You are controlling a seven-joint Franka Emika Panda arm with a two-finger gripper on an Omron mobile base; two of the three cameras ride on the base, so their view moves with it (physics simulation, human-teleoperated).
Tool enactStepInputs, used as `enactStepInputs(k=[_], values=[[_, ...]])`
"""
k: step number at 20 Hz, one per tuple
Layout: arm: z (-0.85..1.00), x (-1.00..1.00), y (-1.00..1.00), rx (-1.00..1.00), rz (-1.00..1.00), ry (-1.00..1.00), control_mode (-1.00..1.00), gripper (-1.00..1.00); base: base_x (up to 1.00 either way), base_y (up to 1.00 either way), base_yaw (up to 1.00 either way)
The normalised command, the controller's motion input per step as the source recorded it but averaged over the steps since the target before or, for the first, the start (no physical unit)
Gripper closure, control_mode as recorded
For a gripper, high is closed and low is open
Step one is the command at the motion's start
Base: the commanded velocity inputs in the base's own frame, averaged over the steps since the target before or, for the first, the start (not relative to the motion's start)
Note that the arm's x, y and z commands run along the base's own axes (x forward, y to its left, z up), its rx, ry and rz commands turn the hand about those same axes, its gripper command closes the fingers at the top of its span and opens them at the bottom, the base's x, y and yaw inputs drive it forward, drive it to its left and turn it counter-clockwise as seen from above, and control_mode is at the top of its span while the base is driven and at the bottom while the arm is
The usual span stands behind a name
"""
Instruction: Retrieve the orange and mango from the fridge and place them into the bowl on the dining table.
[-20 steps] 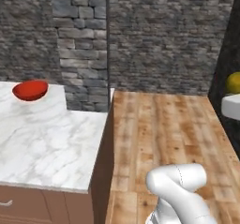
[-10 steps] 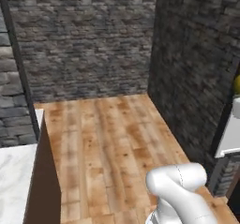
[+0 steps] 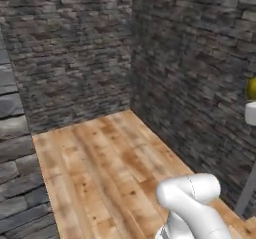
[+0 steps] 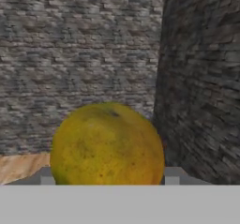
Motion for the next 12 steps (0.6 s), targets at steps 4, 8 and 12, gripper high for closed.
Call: enactStepInputs(k=[4,8,12], values=[[0.00,0.00,0.00,0.00,0.00,0.00,1.00,1.00,1.00,0.75,-0.49],[0.00,0.00,0.00,0.00,0.00,0.00,1.00,1.00,1.00,0.50,-0.37],[0.00,0.00,0.00,0.00,0.00,0.00,1.00,1.00,1.00,0.09,-0.05]])
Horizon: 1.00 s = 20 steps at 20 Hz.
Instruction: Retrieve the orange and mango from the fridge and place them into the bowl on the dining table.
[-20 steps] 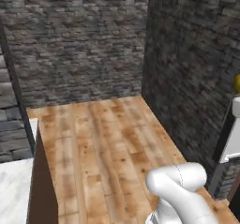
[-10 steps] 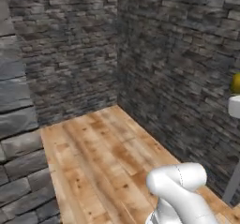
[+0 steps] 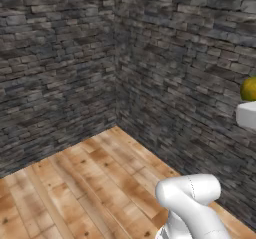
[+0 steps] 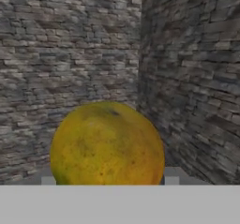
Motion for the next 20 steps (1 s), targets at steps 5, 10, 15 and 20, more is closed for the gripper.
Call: enactStepInputs(k=[5,10,15,20], values=[[0.00,0.00,0.00,0.00,0.00,0.00,1.00,1.00,1.00,0.09,0.30],[0.00,0.00,0.00,0.00,0.00,0.00,1.00,1.00,1.00,0.00,0.62],[0.00,0.00,0.00,0.00,0.00,0.00,1.00,1.00,0.67,0.00,0.82],[0.00,0.00,0.00,0.00,0.00,0.00,1.00,1.00,0.37,0.00,0.90]])
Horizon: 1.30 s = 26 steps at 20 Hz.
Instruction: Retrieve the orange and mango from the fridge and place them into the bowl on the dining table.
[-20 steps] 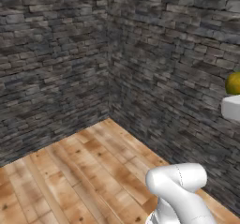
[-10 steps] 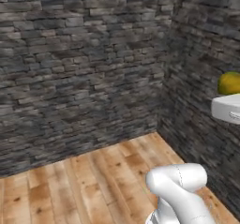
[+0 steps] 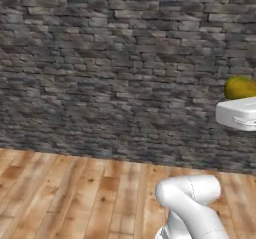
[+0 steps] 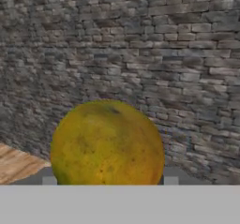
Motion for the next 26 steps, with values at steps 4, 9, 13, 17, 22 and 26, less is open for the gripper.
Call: enactStepInputs(k=[4,9,13,17,22,26], values=[[0.00,0.00,0.00,0.00,0.00,0.00,1.00,1.00,0.34,0.00,0.90],[0.00,0.00,0.00,0.00,0.00,0.00,1.00,1.00,0.37,0.00,0.90],[0.00,0.00,0.00,0.00,0.00,0.00,1.00,1.00,0.47,0.00,0.87],[0.00,0.00,0.00,0.00,0.00,0.00,1.00,1.00,0.55,0.00,0.84],[0.00,0.00,0.00,0.00,0.00,0.00,1.00,1.00,0.64,-0.07,0.79],[0.00,0.00,0.00,0.00,0.00,0.00,1.00,1.00,0.71,-0.14,0.76]])
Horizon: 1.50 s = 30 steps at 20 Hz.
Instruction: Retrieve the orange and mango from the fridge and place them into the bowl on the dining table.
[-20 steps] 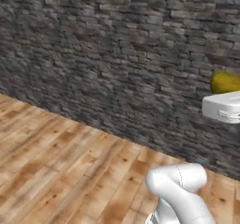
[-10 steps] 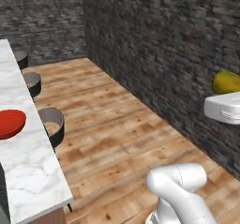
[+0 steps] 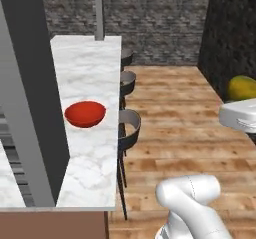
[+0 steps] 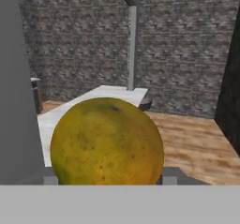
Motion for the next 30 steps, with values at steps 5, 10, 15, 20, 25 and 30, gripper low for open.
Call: enactStepInputs(k=[5,10,15,20,25,30], values=[[0.00,0.00,0.00,0.00,0.00,0.00,1.00,1.00,0.86,-0.37,0.67],[0.00,0.00,0.00,0.00,0.00,0.00,1.00,1.00,0.73,-0.92,0.42],[0.00,0.00,0.00,0.00,0.00,0.00,1.00,1.00,0.34,-1.00,0.33],[0.00,0.00,0.00,0.00,0.00,0.00,1.00,1.00,0.77,-0.51,0.38],[0.00,0.00,0.00,0.00,0.00,0.00,1.00,1.00,0.91,-0.01,0.48],[0.00,0.00,0.00,0.00,0.00,0.00,1.00,1.00,0.93,0.00,0.53]])
